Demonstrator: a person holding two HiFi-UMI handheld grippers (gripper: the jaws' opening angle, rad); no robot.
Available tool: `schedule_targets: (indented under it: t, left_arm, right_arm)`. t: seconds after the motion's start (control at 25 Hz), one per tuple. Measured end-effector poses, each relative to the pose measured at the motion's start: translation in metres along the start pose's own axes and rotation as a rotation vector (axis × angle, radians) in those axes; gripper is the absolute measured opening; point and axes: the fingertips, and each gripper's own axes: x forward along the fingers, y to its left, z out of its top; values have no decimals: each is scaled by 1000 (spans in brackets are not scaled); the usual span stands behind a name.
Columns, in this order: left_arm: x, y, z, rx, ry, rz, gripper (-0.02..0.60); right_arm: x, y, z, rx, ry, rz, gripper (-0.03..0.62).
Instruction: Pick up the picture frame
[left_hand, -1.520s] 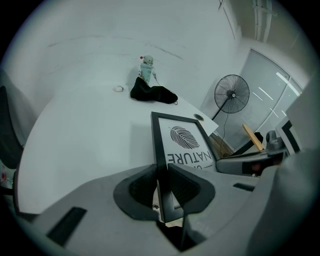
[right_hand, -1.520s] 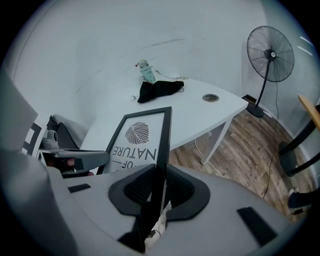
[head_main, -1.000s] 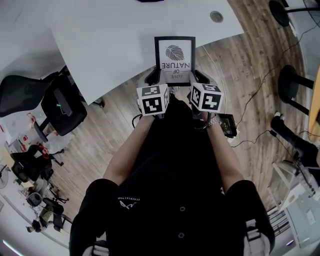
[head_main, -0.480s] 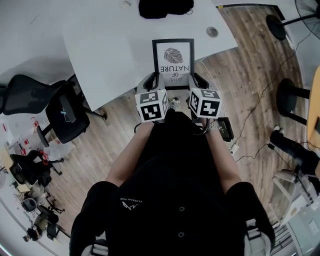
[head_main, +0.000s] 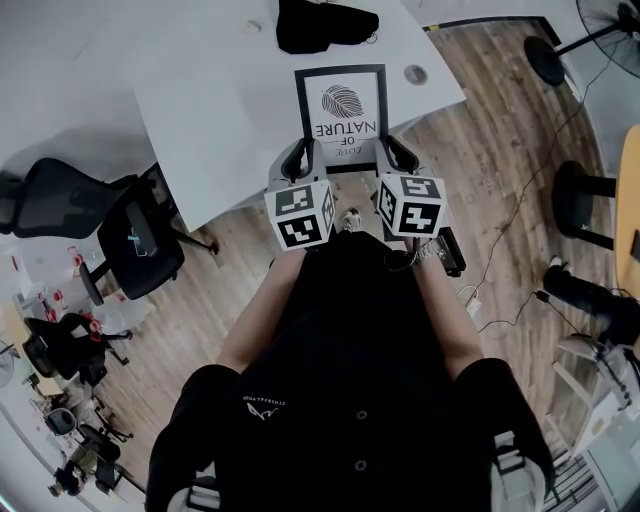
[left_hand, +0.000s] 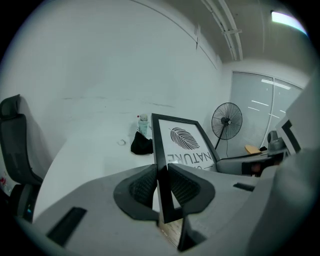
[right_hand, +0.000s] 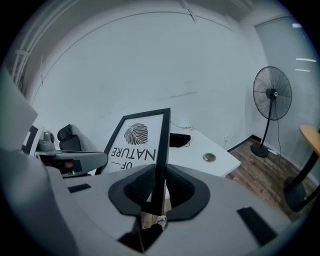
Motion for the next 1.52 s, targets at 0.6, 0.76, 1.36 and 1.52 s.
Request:
schedule_targets:
  t: [0.6, 0.76, 1.36, 1.52]
  left_arm:
    - [-31, 10, 57, 42, -156, 18, 74]
    - [-42, 13, 74, 54, -204, 27, 74]
    - [-87, 13, 133, 107, -394, 51, 74]
    - [-96, 2, 145, 119, -433, 44, 74]
  right_arm:
    - [-19, 26, 56, -52, -141, 13, 66]
    - [-27, 36, 73, -75, -184, 18, 67]
    - [-64, 62, 130, -135, -353, 32, 66]
    - [-78, 59, 142, -135, -392, 27, 66]
